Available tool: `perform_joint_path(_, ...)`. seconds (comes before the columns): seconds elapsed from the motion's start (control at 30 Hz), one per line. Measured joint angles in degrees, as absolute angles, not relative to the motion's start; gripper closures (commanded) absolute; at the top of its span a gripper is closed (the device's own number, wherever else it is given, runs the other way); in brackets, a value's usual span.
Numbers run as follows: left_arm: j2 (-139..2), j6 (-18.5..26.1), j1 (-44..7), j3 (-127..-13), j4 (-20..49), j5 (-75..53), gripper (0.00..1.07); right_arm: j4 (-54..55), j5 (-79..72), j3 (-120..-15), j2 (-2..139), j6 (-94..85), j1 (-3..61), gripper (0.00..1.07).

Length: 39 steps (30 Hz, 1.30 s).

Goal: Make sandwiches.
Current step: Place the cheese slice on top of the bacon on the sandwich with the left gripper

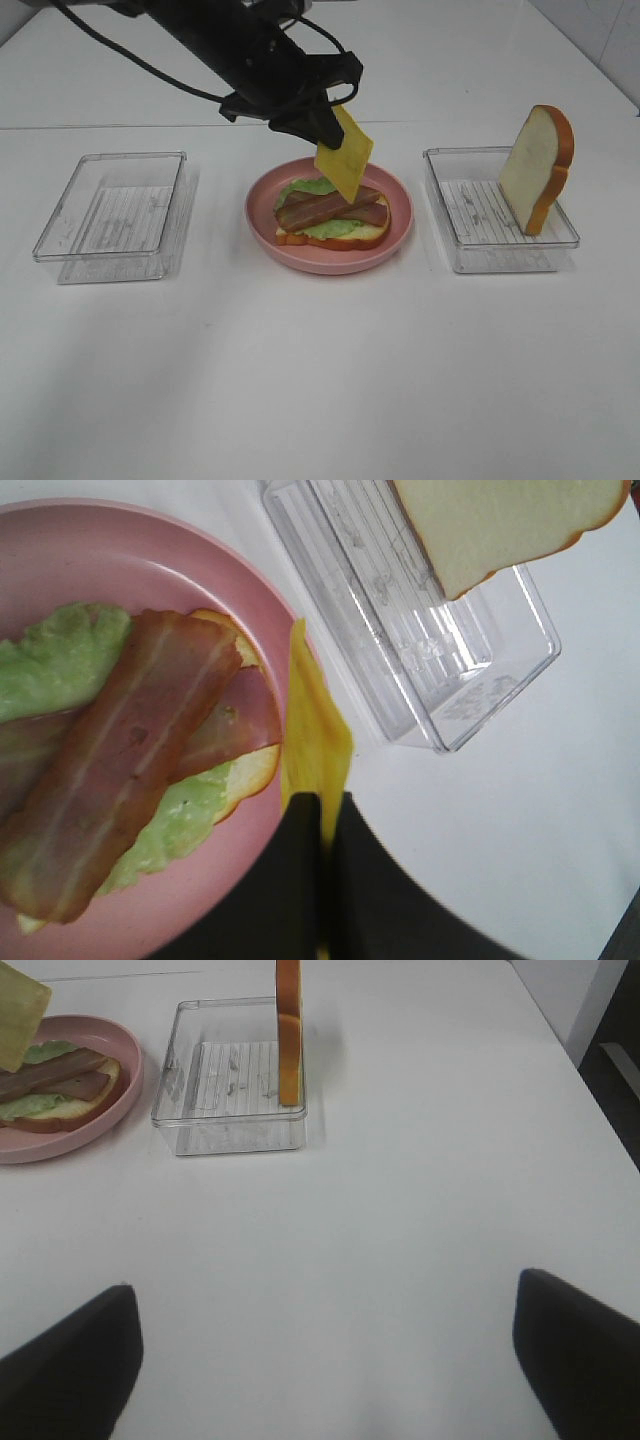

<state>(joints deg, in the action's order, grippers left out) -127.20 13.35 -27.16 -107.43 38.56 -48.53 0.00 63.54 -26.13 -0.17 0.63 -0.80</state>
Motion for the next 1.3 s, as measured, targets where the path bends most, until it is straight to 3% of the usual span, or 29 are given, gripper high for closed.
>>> perform_joint_path(0.23, -131.38, 14.50, -27.44, -107.43, 45.84, -45.78, 1.07, 0.00, 63.54, -26.13, -0.17, 0.63, -0.80, 0.14)
perform_joint_path(0.47, -133.27, 14.67, -27.44, -107.43, 46.35, -44.35, 1.07, 0.00, 63.54, -26.13, -0.17, 0.63, -0.80, 0.14)
perform_joint_path(0.77, -133.50, 14.67, -27.44, -107.43, 38.73, -40.68, 1.07, 0.00, 63.54, -26.13, -0.17, 0.63, -0.80, 0.14)
perform_joint_path(1.3, -133.50, 14.67, -27.44, -107.43, 35.29, -40.57, 1.07, 0.00, 63.54, -26.13, -0.17, 0.63, -0.80, 0.14)
